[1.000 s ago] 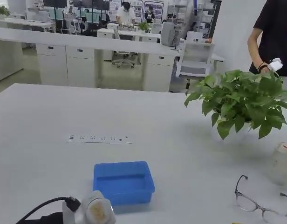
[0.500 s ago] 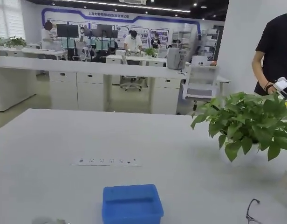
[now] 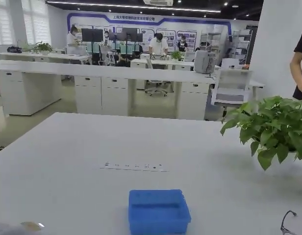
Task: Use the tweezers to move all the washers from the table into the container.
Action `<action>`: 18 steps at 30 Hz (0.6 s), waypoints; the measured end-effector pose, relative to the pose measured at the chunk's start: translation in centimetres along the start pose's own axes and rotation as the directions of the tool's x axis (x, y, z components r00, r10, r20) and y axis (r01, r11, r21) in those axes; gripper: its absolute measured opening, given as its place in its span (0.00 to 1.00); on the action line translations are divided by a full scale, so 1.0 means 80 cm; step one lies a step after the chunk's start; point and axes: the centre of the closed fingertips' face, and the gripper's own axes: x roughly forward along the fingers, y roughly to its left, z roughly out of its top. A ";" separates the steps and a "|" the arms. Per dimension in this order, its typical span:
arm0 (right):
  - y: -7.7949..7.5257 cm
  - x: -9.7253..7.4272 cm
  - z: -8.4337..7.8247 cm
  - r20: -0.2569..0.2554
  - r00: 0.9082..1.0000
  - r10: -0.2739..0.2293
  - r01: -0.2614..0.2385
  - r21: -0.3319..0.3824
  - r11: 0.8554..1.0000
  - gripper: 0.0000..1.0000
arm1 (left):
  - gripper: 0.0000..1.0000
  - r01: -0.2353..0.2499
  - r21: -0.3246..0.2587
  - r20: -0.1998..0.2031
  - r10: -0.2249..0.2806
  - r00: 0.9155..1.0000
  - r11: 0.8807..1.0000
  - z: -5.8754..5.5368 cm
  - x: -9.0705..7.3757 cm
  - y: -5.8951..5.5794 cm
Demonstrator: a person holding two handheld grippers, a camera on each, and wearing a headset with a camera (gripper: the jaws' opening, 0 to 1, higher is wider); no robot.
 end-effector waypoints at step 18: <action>-0.007 -0.003 -0.004 -0.025 1.000 -0.011 0.011 -0.013 1.000 0.99 | 0.99 -0.128 -0.089 0.052 0.133 0.990 0.988 -0.011 -0.043 0.028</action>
